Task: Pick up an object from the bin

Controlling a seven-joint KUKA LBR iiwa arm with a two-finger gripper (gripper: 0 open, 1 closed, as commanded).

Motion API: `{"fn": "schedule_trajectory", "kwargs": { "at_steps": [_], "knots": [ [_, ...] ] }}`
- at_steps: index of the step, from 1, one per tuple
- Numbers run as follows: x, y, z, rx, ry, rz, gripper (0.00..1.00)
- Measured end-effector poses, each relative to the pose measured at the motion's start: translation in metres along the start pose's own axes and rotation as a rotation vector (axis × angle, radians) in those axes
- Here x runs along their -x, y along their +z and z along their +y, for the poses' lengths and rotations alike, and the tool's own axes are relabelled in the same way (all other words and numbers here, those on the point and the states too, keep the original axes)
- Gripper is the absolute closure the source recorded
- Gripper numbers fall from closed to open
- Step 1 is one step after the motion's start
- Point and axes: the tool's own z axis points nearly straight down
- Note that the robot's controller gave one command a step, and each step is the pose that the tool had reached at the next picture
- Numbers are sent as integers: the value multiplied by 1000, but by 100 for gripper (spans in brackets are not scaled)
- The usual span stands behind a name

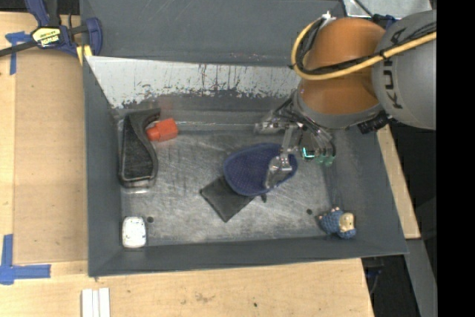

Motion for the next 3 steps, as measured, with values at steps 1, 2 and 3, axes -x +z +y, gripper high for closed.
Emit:
{"fn": "schedule_trajectory", "kwargs": {
  "at_steps": [1, 2, 3],
  "knots": [
    [1, 75, 6, 1, 191, -3, 0],
    [1, 73, 7, 0, 189, -2, 100],
    [8, -61, -7, 0, 136, -15, 100]
  ]
}}
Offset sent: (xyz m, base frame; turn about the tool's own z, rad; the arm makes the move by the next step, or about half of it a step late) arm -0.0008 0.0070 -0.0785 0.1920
